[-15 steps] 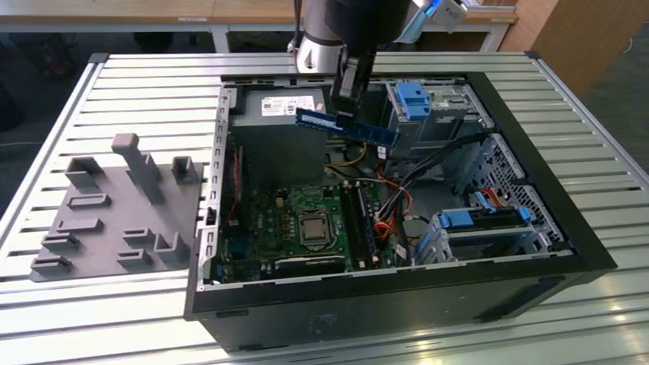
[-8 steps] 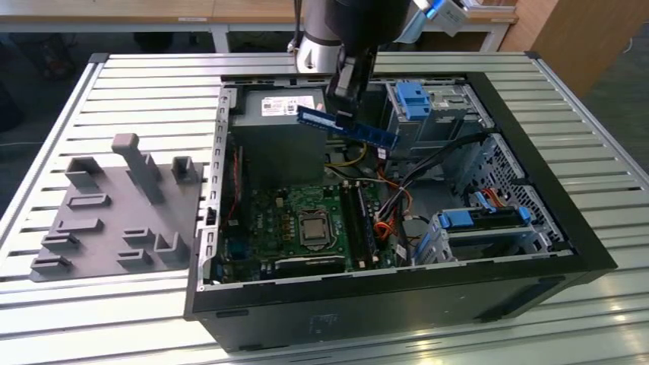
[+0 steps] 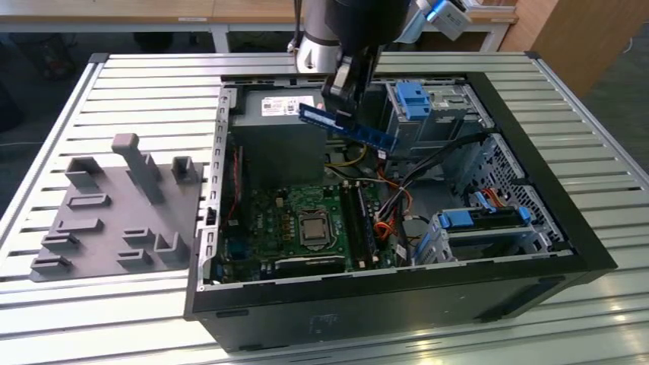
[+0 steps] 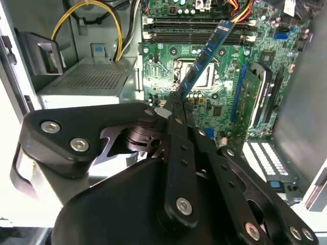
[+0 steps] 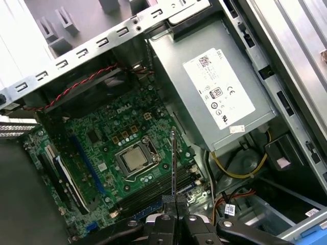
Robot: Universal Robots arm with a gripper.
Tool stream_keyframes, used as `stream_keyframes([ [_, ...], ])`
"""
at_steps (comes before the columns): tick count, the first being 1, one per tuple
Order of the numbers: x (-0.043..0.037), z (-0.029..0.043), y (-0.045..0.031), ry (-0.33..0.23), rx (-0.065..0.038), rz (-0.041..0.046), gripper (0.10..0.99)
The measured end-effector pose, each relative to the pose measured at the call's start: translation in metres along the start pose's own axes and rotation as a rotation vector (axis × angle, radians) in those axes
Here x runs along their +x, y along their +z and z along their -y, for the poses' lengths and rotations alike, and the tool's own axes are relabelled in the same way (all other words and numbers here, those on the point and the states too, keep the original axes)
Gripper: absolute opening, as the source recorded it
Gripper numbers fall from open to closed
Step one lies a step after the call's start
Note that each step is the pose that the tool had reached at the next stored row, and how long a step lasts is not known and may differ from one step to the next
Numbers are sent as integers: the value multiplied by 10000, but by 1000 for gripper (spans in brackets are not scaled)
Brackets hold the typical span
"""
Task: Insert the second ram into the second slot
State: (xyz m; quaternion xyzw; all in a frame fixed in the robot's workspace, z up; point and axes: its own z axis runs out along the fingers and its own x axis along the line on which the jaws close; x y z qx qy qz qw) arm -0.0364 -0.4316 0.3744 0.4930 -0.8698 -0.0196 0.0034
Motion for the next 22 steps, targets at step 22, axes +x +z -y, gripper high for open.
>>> stream_keyframes([
  [22, 0, 0, 5, 2463, 42, 80, 118],
])
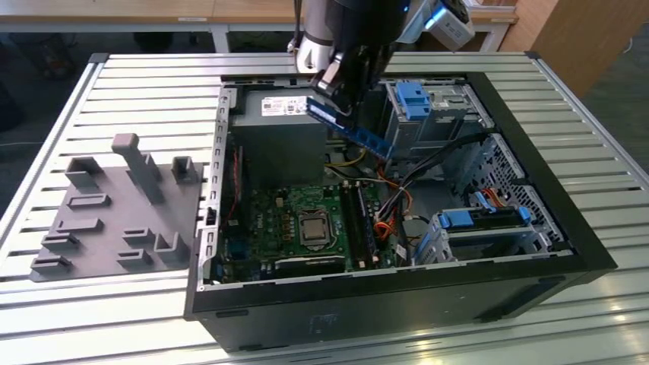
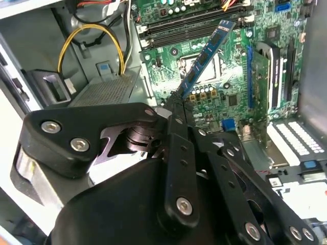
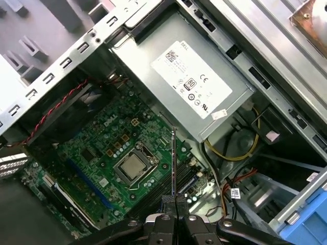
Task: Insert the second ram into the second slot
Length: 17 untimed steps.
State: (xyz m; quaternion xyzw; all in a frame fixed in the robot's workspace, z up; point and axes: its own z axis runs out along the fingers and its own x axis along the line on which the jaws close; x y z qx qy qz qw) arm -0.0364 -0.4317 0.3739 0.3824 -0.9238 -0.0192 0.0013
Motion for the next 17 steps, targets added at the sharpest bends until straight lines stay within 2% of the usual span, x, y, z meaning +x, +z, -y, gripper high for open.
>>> stream_keyframes([
  [11, 0, 0, 5, 1391, 30, 39, 118],
  [17, 51, 51, 7, 1520, 31, 44, 118],
])
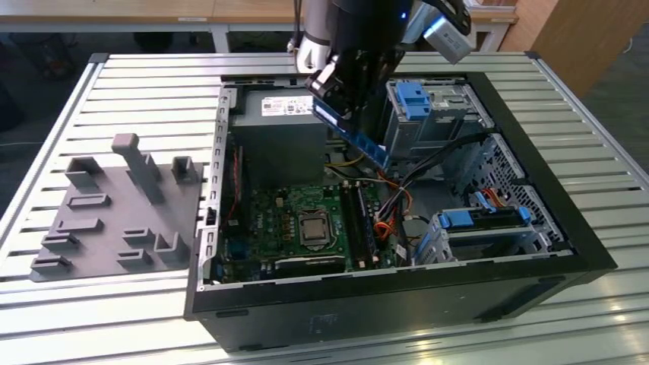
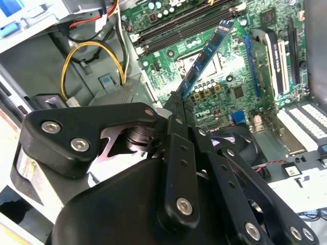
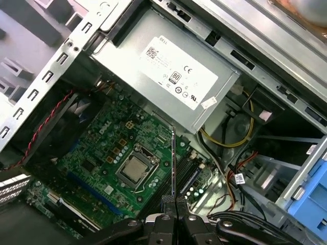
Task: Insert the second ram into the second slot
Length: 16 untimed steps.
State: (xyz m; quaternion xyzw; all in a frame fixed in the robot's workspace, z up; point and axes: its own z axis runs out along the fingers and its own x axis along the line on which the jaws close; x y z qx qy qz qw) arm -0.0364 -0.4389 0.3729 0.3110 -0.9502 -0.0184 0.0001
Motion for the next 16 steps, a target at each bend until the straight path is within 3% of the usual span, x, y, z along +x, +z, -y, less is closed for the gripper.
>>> stream_keyframes([
  [8, 50, 69, 0, 120, 5, 1, 118],
  [16, 50, 70, 10, 1314, 30, 34, 118],
])
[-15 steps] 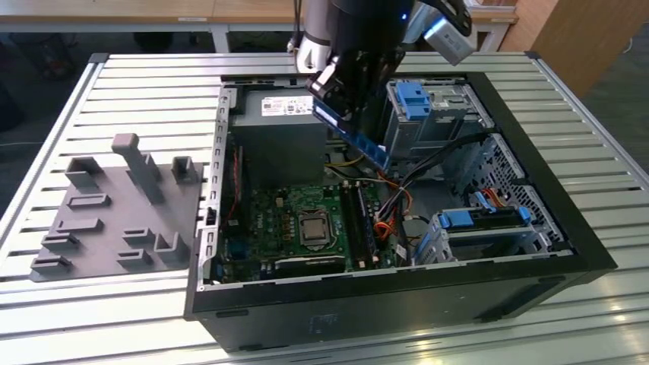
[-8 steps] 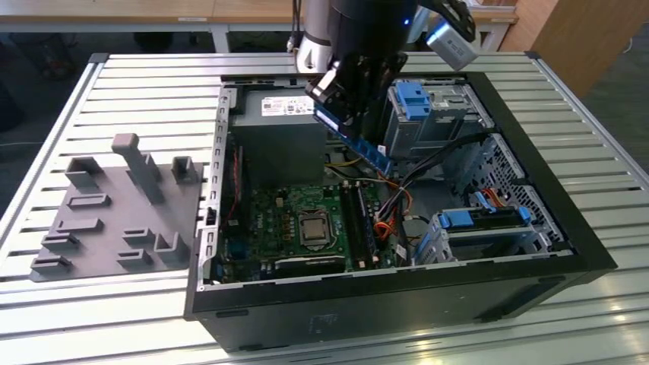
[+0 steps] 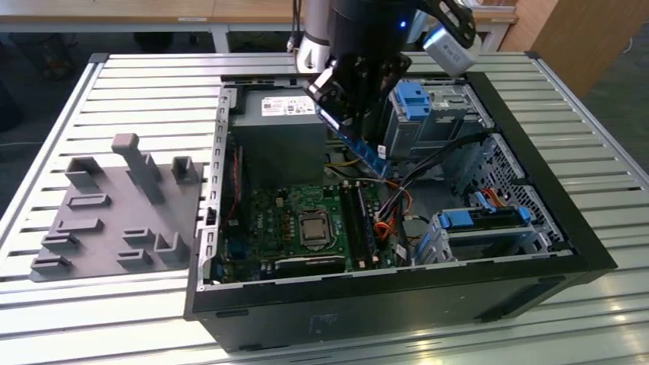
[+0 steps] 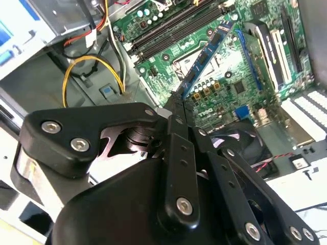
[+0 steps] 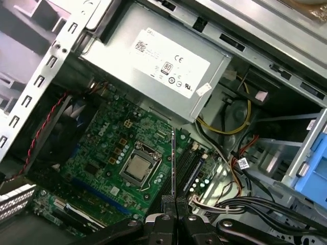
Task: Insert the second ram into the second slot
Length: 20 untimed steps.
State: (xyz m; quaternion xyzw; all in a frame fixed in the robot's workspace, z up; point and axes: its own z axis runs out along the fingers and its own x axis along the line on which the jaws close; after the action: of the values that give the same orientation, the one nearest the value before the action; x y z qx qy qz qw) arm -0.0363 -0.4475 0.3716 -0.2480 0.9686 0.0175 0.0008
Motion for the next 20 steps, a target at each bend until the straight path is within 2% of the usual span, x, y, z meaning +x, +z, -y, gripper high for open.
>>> stream_keyframes([
  [20, 0, 1, 26, 3211, 68, 90, 118],
])
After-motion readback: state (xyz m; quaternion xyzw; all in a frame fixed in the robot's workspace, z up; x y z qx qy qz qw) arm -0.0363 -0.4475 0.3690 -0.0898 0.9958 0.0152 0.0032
